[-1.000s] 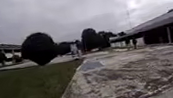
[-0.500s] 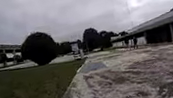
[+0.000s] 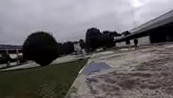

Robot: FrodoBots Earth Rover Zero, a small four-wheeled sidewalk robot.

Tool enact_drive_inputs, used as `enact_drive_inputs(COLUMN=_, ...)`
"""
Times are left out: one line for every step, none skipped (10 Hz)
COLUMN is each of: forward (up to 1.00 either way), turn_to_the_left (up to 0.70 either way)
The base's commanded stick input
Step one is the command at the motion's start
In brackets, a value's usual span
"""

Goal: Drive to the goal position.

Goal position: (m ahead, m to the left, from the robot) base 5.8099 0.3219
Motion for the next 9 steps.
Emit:
enact_drive_inputs(forward=0.5, turn_to_the_left=-0.01)
enact_drive_inputs(forward=0.5, turn_to_the_left=0.0)
enact_drive_inputs(forward=0.5, turn_to_the_left=0.0)
enact_drive_inputs(forward=0.5, turn_to_the_left=0.0)
enact_drive_inputs(forward=0.5, turn_to_the_left=0.0)
enact_drive_inputs(forward=0.5, turn_to_the_left=0.0)
enact_drive_inputs(forward=0.5, turn_to_the_left=0.0)
enact_drive_inputs(forward=0.5, turn_to_the_left=0.0)
enact_drive_inputs(forward=0.5, turn_to_the_left=0.0)
